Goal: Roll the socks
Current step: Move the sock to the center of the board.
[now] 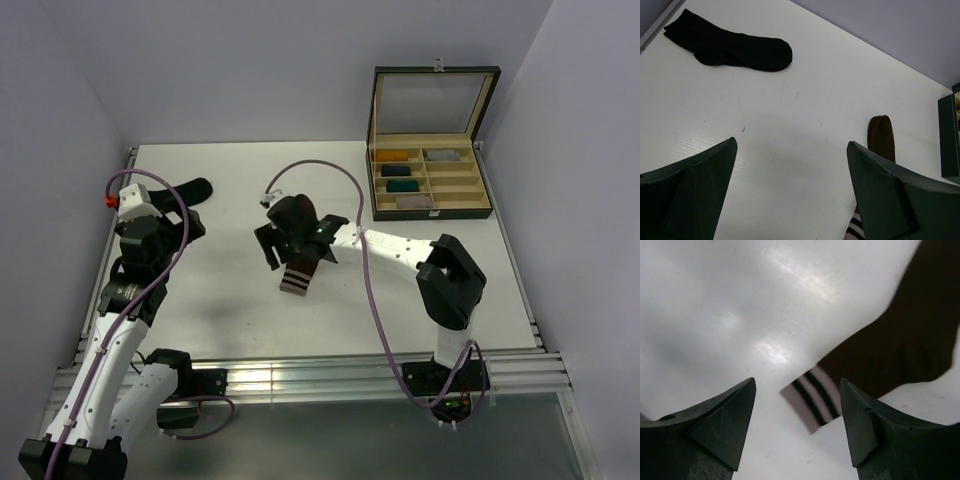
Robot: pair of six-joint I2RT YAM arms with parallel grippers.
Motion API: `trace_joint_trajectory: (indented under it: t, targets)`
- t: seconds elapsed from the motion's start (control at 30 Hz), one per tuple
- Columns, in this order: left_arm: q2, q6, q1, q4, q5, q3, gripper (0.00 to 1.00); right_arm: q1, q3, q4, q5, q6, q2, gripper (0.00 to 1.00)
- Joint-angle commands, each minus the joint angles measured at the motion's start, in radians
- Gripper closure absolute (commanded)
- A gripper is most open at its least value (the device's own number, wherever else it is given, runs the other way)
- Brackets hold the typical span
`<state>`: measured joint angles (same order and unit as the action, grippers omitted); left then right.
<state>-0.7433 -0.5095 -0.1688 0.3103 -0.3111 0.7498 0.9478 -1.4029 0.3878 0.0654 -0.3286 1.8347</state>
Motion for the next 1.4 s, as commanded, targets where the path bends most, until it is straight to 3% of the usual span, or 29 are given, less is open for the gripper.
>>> trace_joint_trajectory:
  t: [0.0, 0.33, 0.57, 0.87, 1.0, 1.13, 1.37]
  targets:
    - [0.009, 0.011, 0.002, -0.04, 0.017, -0.009, 0.03, -0.059, -0.031, 0.017, 0.019, 0.15, 0.02, 0.25]
    - [0.009, 0.012, 0.0, -0.042, 0.027, -0.01, 0.03, -0.225, -0.091, -0.032, -0.099, 0.255, 0.162, 0.46]
    - [0.007, 0.016, 0.002, -0.04, 0.026, -0.01, 0.03, -0.247, -0.059, -0.049, -0.067, 0.191, 0.238, 0.47]
    - [0.004, 0.017, 0.002, -0.048, 0.043, -0.012, 0.04, -0.264, 0.139, 0.026, 0.054, -0.009, 0.134, 0.43]
    - [-0.001, 0.016, 0.002, -0.046, 0.046, -0.012, 0.03, -0.225, 0.119, 0.036, -0.015, 0.002, 0.035, 0.39]
    - [-0.004, 0.012, 0.002, -0.037, 0.043, -0.007, 0.03, -0.138, 0.085, 0.031, 0.08, 0.045, -0.079, 0.37]
    - [-0.001, 0.008, 0.002, -0.034, 0.05, -0.006, 0.03, -0.032, 0.208, -0.015, 0.062, 0.096, -0.126, 0.41]
